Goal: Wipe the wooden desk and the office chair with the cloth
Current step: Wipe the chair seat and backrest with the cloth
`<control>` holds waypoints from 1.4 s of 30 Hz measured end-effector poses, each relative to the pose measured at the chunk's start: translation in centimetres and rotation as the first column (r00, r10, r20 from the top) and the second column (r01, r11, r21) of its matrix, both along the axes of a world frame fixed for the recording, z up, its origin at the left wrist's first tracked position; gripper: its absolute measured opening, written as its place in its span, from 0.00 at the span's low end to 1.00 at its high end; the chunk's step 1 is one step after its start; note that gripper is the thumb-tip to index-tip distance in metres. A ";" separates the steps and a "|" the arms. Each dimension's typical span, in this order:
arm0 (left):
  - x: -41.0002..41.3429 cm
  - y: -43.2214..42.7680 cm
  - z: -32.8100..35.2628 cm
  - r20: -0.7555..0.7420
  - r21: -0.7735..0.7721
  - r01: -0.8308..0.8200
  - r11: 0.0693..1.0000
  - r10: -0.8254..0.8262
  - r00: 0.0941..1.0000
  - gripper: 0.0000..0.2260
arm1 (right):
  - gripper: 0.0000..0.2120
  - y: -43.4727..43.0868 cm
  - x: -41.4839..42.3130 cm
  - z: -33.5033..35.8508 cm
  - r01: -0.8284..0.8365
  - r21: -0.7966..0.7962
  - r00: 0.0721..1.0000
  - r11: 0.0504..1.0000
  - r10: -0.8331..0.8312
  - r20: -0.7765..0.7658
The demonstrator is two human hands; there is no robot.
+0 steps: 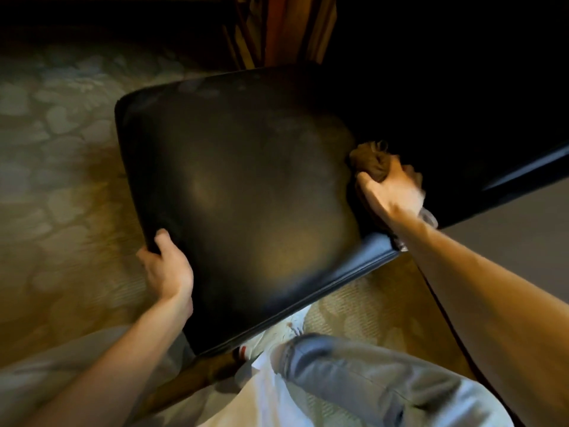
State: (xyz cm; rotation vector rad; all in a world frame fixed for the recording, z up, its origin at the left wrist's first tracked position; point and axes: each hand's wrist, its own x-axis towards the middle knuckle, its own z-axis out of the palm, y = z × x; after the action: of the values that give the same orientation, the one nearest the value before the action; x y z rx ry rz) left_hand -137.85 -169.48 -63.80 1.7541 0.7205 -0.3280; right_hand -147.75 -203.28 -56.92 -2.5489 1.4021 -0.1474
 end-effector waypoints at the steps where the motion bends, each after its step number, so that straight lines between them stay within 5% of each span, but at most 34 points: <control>1: 0.0 -0.2 -0.3 -0.005 0.013 -0.001 1.000 0.001 1.000 0.30 | 0.35 1.2 0.3 0.3 0.006 -0.022 1.000 1.000 -0.006 0.000; 8: -0.1 0.2 -0.3 -0.060 0.004 0.012 1.000 -0.012 0.998 0.31 | 0.31 23.1 1.0 0.1 -0.415 0.015 0.904 0.910 0.410 0.124; 13: 0.3 1.2 -1.2 -0.072 -0.058 0.024 0.998 -0.028 0.997 0.35 | 0.21 20.8 0.7 3.5 -0.494 0.221 0.862 0.841 0.442 0.247; 17: 0.1 1.2 -0.7 -0.055 -0.078 0.031 0.996 -0.036 0.998 0.34 | 0.31 10.3 0.8 5.5 -0.338 -0.142 0.917 0.930 0.359 0.175; 23: 0.3 1.0 -0.3 -0.012 -0.053 0.034 0.998 -0.034 0.999 0.33 | 0.36 -1.6 0.5 1.9 -0.049 0.134 0.994 0.990 0.061 -0.089; 28: 1.0 1.1 -1.6 -0.037 -0.006 0.046 0.999 -0.046 0.998 0.34 | 0.36 6.2 2.3 0.6 -0.112 -0.074 0.987 0.991 0.102 -0.125; 34: 1.1 1.2 -1.7 -0.088 -0.174 -0.135 0.975 0.121 0.989 0.36 | 0.28 20.0 1.4 0.8 -0.336 0.059 0.941 0.940 0.332 0.062; 37: 1.6 2.0 -3.8 -0.140 -0.260 -0.028 0.965 -0.009 0.990 0.42 | 0.24 24.9 0.4 2.5 -0.447 0.215 0.893 0.868 0.418 0.168; 40: 1.2 1.6 -0.8 -0.182 -0.448 0.013 0.894 -0.105 0.978 0.21 | 0.16 25.3 0.2 5.4 -0.520 0.489 0.852 0.700 0.470 0.232; 42: 1.5 1.4 -0.8 -0.180 -0.434 -0.037 0.900 -0.046 0.983 0.23 | 0.17 22.4 1.0 6.5 -0.490 0.453 0.872 0.745 0.415 0.260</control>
State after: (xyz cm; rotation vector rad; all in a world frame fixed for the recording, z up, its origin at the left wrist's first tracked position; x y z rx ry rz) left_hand -136.38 -168.08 -64.57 1.3080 0.7114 -0.6146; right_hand -146.79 -180.89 -50.41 -2.2783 0.6109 0.1132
